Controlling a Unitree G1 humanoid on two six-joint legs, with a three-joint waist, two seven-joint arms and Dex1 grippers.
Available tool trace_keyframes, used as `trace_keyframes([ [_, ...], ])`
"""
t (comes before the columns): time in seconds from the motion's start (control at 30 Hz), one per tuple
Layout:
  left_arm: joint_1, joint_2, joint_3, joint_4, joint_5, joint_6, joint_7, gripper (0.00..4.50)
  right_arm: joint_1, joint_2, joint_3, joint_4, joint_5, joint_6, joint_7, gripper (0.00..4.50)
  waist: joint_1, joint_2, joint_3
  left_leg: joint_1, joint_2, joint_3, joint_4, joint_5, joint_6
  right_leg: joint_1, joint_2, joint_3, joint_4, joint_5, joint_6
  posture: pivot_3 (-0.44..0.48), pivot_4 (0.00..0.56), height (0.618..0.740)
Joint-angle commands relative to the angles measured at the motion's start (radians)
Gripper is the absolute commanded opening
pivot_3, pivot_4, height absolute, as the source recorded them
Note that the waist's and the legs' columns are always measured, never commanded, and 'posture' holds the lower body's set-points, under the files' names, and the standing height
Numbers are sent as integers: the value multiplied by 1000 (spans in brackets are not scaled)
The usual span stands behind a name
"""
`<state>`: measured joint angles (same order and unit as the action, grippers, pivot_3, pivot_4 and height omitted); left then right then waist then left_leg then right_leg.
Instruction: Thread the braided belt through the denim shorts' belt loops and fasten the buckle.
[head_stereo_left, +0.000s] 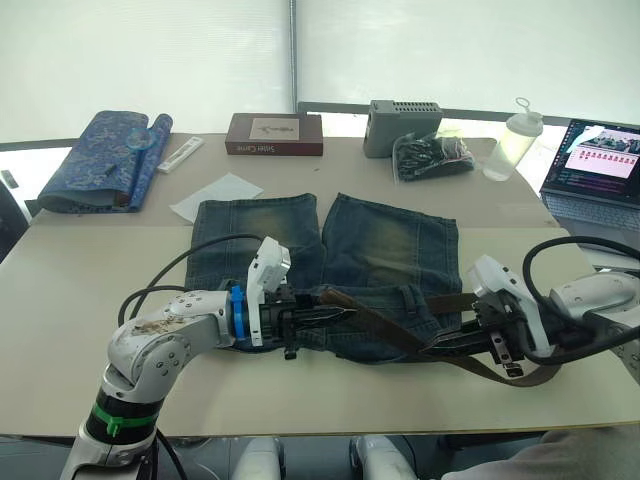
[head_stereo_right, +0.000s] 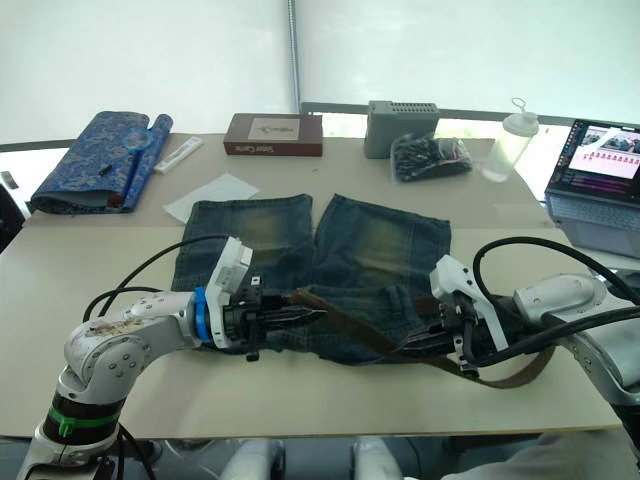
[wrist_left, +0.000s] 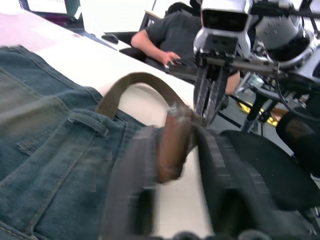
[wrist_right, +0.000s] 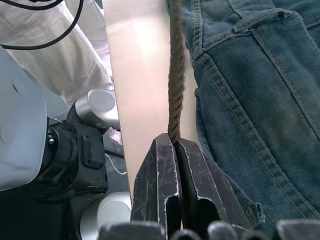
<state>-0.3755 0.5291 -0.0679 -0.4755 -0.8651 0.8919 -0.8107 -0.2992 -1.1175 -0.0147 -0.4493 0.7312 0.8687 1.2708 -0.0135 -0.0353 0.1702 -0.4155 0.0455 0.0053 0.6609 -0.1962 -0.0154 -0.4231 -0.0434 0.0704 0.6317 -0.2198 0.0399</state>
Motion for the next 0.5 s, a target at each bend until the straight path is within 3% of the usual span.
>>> trace_keyframes([
  [0.03, -17, 2, -26, -10, 32, -42, -18, 52, -15, 0, -24, -24, 8, -9, -14, 0, 0, 0, 0, 0, 0, 0, 0, 0, 0, 0, 0, 0, 0, 0, 0, 0, 150, 718],
  [0.17, -39, -23, -37, 20, 49, -56, -7, 0, 43, -2, -86, -27, 12, -23, -34, 1412, 2, 0, 0, 0, 0, 0, 0, 0, 0, 0, 0, 0, 0, -1, -2, 0, 150, 718],
  [0.27, -72, -75, -28, 80, 36, -30, 38, 0, 140, 49, -262, -52, 53, 10, -141, 2402, 11, 0, 0, -1, 0, 0, 0, 0, 0, 0, 0, 0, 0, 0, -1, 0, 150, 718],
  [0.33, -96, -120, -22, 136, 33, -8, 80, 0, 184, 112, -406, -101, 183, 96, -242, 3079, 14, 0, 0, -1, -1, 0, 0, 0, 0, 0, 0, 0, -1, 1, 2, 0, 150, 718],
  [0.43, -128, -193, 13, 201, -21, 45, 133, 0, 238, 173, -523, -185, 353, 159, -359, 3079, 14, 0, 0, -1, -1, -1, 0, 0, 0, 0, 0, 0, 0, 3, 5, 0, 150, 718],
  [0.5, -160, -252, 32, 255, -52, 78, 173, 0, 272, 236, -530, -254, 472, 163, -505, 3079, 11, 0, 0, -1, 0, -1, 0, 0, 0, 0, 0, 0, 0, 3, 5, 0, 150, 718],
])
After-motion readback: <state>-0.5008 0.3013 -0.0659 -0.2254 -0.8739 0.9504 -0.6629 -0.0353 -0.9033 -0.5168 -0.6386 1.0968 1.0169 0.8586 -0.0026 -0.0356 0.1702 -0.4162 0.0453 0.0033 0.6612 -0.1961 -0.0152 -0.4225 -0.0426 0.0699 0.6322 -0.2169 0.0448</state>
